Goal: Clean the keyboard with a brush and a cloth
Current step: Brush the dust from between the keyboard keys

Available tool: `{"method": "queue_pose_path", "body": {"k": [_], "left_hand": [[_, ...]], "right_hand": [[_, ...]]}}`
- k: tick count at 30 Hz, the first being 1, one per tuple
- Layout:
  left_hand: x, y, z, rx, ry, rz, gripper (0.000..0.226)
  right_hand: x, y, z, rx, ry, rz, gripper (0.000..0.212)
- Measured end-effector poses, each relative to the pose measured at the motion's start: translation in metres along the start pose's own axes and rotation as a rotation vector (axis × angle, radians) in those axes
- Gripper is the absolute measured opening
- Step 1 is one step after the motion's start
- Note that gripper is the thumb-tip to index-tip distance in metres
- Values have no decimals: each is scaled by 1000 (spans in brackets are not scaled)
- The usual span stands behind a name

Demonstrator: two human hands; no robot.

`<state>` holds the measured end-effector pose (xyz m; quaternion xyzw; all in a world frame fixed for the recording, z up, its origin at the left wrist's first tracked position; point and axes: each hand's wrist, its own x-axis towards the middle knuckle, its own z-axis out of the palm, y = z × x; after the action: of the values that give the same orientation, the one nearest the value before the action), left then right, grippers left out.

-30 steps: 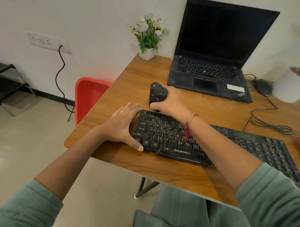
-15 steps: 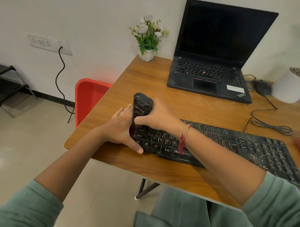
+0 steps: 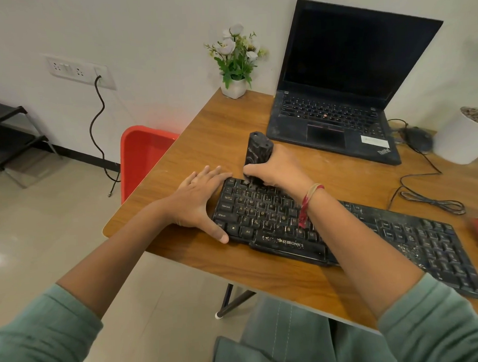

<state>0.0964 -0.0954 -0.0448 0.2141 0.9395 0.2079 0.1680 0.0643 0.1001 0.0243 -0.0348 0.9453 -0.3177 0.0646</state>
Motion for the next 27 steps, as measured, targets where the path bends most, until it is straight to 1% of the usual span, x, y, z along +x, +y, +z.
{"method": "queue_pose_path", "body": {"k": [1, 2, 4, 6, 7, 9, 11, 12, 14, 15, 18, 22, 24, 27], "left_hand": [[0, 0, 0, -2, -1, -1, 150], [0, 0, 0, -4, -3, 1, 150], [-1, 1, -1, -5, -2, 1, 150], [-1, 1, -1, -5, 2, 3, 151], [-1, 1, -1, -5, 4, 5, 151], [-1, 1, -1, -7, 9, 8, 151], [-2, 1, 0, -9, 14, 10, 151], [-2, 1, 0, -11, 15, 11, 150], [-2, 1, 0, -14, 11, 10, 150], [-2, 1, 0, -13, 10, 10, 151], [-1, 1, 0, -9, 11, 8, 150], [-1, 1, 0, 7, 9, 7, 152], [-1, 1, 0, -2, 14, 10, 150], [-2, 0, 1, -12, 17, 9, 149]], "right_hand": [[2, 0, -2, 49, -17, 54, 21], [2, 1, -4, 165, -40, 116, 21], [2, 3, -8, 506, -103, 251, 25], [1, 6, -11, 744, -124, 318, 34], [1, 8, -12, 805, -126, 316, 34], [3, 11, -14, 827, -98, 273, 31], [6, 11, -16, 758, -30, 211, 32], [6, 10, -16, 627, 16, 165, 29], [2, 7, -11, 241, 85, 53, 21], [-2, 4, -7, 140, 95, 5, 20], [-9, -2, 6, 105, 54, -78, 22], [-8, -8, 7, 237, 22, -56, 26], [-6, -8, 5, 155, 51, -75, 23], [-8, -5, 6, -9, 135, -100, 35]]}}
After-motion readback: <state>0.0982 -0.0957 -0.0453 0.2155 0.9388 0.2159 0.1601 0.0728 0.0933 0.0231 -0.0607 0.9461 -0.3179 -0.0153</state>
